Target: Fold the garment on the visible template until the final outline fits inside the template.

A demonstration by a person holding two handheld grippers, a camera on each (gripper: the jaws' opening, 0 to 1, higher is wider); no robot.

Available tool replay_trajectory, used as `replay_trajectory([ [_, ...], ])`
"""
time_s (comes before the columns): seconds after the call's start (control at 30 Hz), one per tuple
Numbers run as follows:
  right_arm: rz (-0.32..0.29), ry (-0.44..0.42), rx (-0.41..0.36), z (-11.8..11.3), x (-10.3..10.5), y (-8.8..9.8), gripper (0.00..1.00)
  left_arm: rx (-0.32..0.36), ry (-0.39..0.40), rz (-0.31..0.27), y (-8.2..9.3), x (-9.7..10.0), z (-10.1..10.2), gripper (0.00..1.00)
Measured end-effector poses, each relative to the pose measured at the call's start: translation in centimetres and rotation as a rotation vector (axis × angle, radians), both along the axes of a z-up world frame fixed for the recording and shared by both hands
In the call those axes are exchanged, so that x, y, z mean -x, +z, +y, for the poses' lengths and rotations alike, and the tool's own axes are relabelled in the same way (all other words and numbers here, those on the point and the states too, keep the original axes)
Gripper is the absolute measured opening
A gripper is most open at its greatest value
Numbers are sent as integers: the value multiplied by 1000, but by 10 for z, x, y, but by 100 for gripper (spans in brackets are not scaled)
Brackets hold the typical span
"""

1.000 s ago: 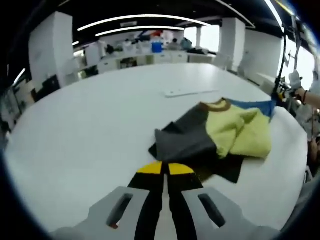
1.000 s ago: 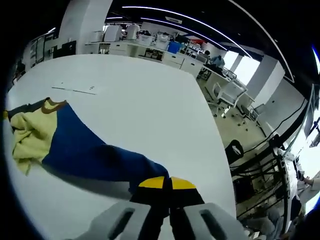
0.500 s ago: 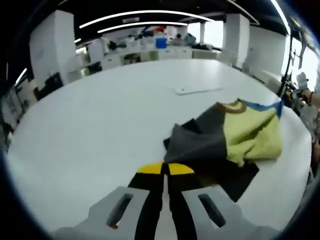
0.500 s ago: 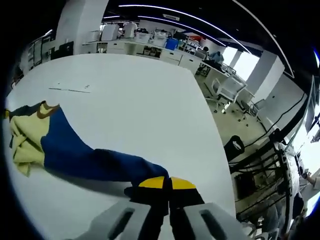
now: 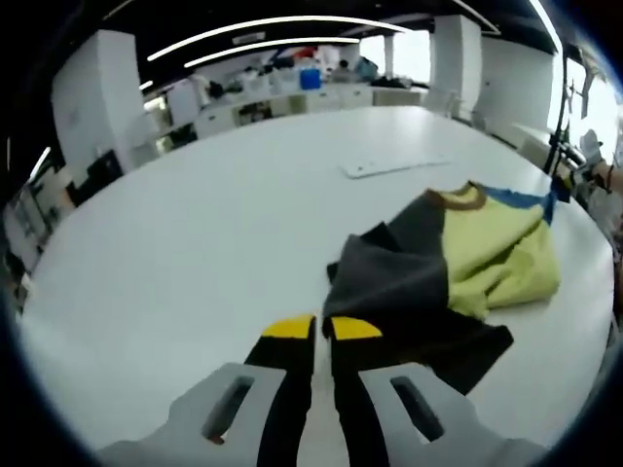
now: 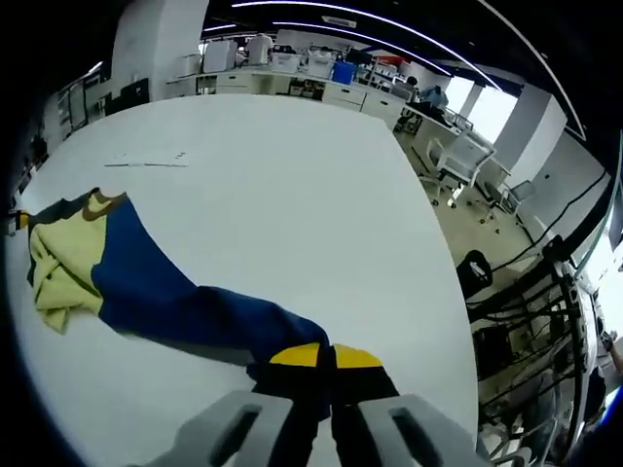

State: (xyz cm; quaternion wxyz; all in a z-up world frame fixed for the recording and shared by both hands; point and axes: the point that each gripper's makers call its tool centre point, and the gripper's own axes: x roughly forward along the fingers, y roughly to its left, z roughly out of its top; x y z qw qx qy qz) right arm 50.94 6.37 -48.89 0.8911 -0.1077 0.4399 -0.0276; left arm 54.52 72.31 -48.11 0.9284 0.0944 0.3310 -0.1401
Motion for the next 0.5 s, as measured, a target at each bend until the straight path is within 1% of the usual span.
replay_trajectory([
  [0.1,0,9,-10,3,3,-1,1,13,0,-3,2,4,1,11],
  [0.2,-16,31,-15,9,5,2,9,27,-5,-11,5,8,0,20],
  [0.23,-19,32,-18,11,5,2,14,34,-7,-14,6,10,-1,23],
  [0.33,-45,34,-49,19,7,4,30,120,6,-25,10,13,-9,33],
  [0.4,-51,42,-66,25,8,5,37,122,9,-23,10,17,-9,41],
  [0.47,-68,58,-86,33,9,8,42,107,5,-23,9,20,-10,46],
  [0.5,-74,66,-102,38,10,10,45,102,4,-25,9,22,-11,49],
])
